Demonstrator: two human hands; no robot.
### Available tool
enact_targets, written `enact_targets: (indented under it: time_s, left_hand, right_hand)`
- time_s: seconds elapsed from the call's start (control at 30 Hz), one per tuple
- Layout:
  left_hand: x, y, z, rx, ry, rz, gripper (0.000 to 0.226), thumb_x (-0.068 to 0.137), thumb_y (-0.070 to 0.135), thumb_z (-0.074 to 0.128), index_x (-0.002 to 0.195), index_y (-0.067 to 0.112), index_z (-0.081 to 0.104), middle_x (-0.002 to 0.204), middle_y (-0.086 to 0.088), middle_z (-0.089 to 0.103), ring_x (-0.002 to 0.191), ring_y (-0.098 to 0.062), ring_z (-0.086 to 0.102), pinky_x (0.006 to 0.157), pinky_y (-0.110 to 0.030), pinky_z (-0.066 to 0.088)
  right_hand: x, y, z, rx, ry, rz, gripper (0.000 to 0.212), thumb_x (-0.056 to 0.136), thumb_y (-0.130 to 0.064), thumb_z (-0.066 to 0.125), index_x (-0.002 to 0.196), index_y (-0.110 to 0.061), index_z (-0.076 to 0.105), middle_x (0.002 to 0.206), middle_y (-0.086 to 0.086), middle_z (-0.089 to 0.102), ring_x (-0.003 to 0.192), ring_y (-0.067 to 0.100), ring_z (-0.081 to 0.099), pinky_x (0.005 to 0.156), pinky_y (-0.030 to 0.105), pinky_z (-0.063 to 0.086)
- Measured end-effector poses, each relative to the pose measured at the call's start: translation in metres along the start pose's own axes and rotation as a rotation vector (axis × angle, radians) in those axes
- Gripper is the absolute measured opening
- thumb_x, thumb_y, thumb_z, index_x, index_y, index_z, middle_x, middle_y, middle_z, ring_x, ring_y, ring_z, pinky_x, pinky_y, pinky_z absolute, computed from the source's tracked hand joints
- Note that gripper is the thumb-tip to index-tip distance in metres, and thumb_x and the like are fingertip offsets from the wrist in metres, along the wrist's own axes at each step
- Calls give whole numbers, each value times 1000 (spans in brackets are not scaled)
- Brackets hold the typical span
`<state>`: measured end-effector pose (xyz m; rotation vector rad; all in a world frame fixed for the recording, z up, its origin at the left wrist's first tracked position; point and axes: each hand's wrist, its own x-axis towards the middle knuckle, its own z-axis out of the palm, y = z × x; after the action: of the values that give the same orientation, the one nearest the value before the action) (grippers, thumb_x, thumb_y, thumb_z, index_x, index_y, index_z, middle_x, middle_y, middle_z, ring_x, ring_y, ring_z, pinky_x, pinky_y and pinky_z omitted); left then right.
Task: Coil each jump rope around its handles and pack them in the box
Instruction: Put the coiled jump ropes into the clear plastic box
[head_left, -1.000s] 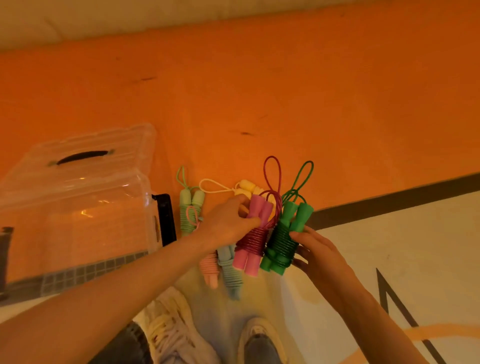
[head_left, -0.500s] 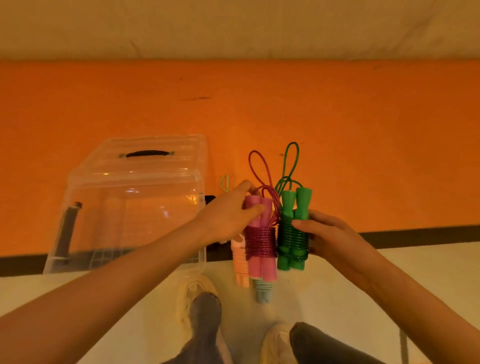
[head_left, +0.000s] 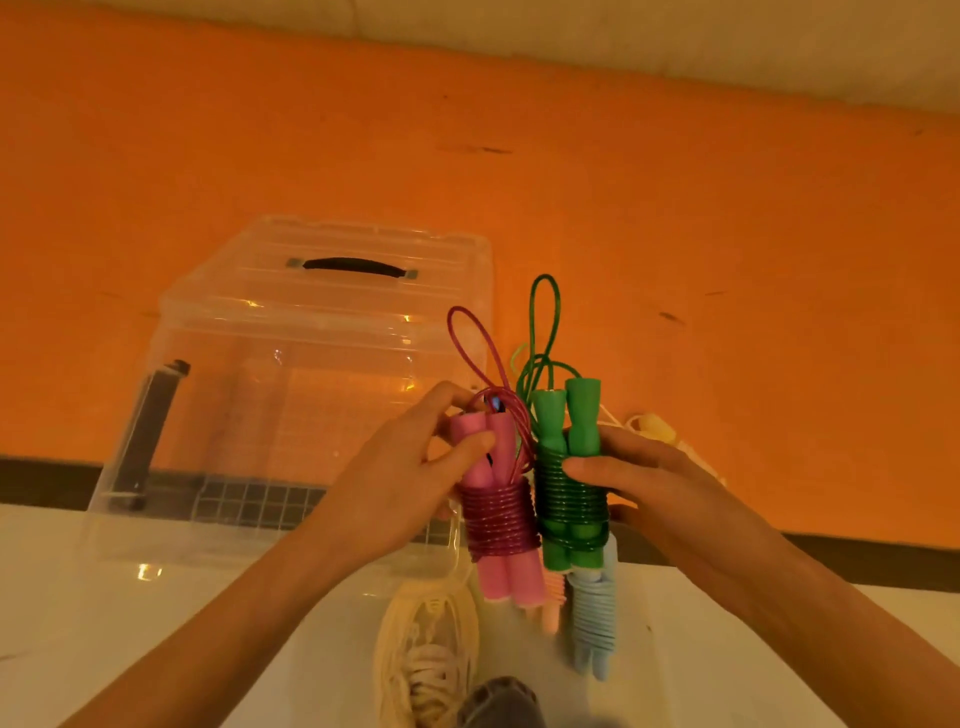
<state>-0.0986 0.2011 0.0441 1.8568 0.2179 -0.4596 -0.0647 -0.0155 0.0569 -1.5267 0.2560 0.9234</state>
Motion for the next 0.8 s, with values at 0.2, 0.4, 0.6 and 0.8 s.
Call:
enact_targets:
  time_s: [0.2, 0.4, 0.6, 0.8]
  left_hand:
    - [-2, -40, -19, -155, 147, -42, 19, 87, 39, 66, 102, 31, 57, 95, -2, 70, 77, -22, 71, 70, -39, 58]
    - [-8, -85, -36, -268, 308, -147, 14, 91, 21, 60, 103, 27, 56, 95, 2, 72, 82, -17, 71, 70, -28, 56]
    - [-9, -115, -38, -247, 460, -276, 19, 92, 9, 57, 105, 18, 46, 103, 0, 63, 89, -14, 68, 73, -28, 58]
    - [-5, -135, -38, -42, 431, -381, 26, 93, 21, 59, 109, 18, 39, 96, -2, 62, 88, -25, 67, 80, -53, 55]
  right_hand:
    - [32, 4, 9, -6, -36, 9, 38, 76, -19, 66, 114, -18, 68, 108, 0, 72, 100, 15, 68, 73, 21, 52]
    - [51, -1, 15, 28, -16, -8, 45, 70, -18, 65, 115, -14, 68, 113, 2, 71, 103, 18, 66, 82, 29, 50]
    - [58, -2, 19, -15, -45, -10, 52, 65, -20, 76, 115, -10, 67, 117, 10, 68, 106, 24, 64, 87, 36, 51]
    - [61, 3, 14, -17, -67, -63, 70, 51, -46, 83, 113, -16, 70, 118, 6, 68, 108, 23, 65, 89, 31, 52]
